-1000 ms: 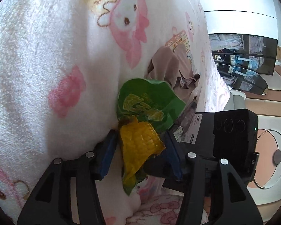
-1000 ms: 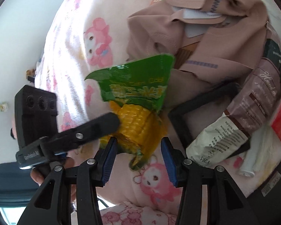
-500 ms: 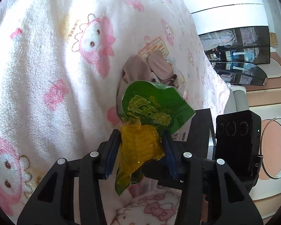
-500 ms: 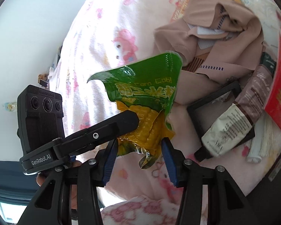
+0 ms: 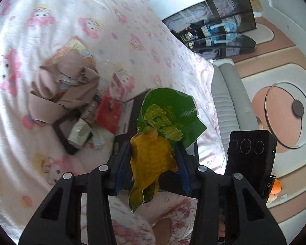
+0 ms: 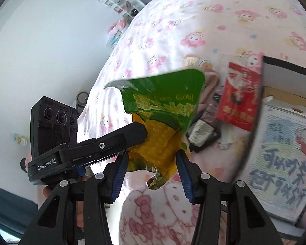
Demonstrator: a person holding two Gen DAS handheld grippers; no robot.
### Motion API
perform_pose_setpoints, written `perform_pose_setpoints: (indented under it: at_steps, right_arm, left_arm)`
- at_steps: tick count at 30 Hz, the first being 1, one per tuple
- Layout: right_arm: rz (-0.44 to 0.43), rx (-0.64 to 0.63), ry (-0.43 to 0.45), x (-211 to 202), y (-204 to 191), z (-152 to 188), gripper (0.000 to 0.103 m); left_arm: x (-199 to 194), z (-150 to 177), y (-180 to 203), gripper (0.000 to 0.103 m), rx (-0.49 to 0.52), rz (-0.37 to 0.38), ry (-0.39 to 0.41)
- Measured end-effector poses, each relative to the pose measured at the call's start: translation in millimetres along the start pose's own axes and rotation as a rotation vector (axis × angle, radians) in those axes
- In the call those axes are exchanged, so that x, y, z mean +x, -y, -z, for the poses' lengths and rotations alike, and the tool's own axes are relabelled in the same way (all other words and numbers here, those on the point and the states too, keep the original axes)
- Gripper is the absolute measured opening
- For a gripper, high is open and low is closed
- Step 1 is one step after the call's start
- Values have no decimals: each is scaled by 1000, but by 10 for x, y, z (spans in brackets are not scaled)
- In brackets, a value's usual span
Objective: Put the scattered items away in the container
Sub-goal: 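Lift the corn snack bag with the left gripper and carry it over the box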
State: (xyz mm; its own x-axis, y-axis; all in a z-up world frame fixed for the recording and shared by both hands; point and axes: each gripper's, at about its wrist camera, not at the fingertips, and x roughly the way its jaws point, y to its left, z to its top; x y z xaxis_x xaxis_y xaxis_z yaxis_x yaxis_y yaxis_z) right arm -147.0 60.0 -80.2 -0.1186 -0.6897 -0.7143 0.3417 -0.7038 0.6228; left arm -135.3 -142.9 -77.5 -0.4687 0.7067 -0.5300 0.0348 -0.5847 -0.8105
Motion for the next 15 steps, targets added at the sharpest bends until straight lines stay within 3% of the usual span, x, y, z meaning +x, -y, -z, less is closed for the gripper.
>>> perform_pose_setpoints:
  at_steps: [2,9,10,12,15]
  right_arm:
    - [44,32,50,-133,100,-52,45]
    - [147,190,163,-963,1065,152,45]
    - [159,216,178,-693,1035,294,45]
    - [190,275,194,-903,1327,401,45]
    - [271,339,194,-822,1597,486,45]
  left_arm:
    - [306,43,208,44,25,3,-65]
    - [1343,258,897,40,133,30,-264]
    - [1497,288,975,40,145,38,-289]
    - [1811,365,1092,40,153,57,-346]
    - [2235,510,1206,40,175,41,-421]
